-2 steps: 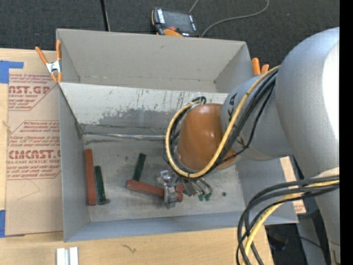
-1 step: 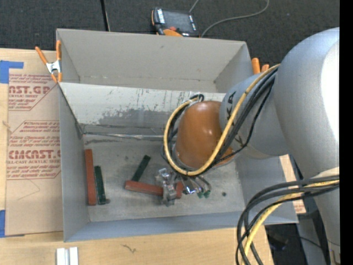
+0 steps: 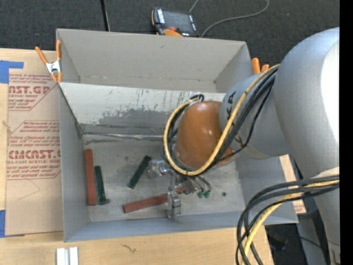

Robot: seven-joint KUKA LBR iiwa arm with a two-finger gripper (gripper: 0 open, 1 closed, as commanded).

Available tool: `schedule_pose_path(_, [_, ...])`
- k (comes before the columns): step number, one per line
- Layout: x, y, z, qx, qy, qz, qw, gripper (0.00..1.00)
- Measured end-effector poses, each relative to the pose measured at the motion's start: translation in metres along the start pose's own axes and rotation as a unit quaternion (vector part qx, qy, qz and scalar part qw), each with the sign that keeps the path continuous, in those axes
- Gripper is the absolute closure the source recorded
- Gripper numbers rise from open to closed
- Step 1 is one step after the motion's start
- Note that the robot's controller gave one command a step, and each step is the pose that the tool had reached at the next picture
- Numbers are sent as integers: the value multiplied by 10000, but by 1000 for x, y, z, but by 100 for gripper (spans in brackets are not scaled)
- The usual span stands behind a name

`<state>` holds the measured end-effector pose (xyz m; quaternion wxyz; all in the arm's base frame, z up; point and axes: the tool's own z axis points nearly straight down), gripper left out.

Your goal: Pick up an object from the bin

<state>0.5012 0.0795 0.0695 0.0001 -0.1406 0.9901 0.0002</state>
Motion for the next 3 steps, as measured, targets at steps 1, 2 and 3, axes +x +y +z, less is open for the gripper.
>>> schedule_pose_path(1, [0,0,0,-1,0,-1,10000,100])
schedule_pose_path(2, [-55,-4,-125,11,-51,-1066,9943,100])
schedule_pose_path(3, [-96,25,-212,12,-48,-3164,9486,100])
